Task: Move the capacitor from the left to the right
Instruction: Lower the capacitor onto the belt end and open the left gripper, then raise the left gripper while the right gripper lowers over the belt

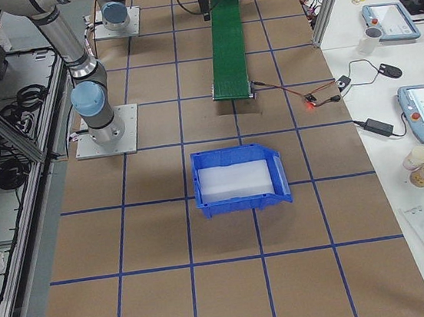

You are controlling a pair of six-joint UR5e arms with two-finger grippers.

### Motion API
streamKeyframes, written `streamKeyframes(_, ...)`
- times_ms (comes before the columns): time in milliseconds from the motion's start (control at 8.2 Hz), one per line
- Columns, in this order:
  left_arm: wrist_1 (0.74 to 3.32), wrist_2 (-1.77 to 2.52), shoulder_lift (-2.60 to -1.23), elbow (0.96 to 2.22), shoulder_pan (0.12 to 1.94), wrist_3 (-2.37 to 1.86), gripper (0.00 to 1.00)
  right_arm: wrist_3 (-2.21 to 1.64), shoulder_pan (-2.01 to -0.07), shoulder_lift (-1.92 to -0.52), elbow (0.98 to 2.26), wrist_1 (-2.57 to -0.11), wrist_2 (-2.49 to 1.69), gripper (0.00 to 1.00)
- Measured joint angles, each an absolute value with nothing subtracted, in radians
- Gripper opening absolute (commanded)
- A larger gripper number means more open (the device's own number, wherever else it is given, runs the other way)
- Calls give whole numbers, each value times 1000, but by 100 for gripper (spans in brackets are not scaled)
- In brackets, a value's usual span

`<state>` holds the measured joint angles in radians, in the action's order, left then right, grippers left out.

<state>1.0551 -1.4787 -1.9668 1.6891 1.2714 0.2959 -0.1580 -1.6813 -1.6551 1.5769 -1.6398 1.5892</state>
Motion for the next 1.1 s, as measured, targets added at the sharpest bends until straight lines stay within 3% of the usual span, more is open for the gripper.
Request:
streamKeyframes(122, 1060, -1480, -1975, 1690, 1276, 297, 33, -158, -1681, -1655, 1577, -1640, 1589, 100)
streamKeyframes(244, 1069, -1481, -1974, 1690, 1279, 296, 93, -158, -1681, -1655, 1577, -1640, 1589, 100)
streamKeyframes(366, 1086, -1484, -1966, 1690, 1288, 295, 100, -158, -1681, -1655, 1577, -1640, 1590, 100)
streamKeyframes(1098, 1208, -1492, -1763, 1686, 1345, 254, 100, -134, -1681, -1618, 1577, -1649, 1589, 100)
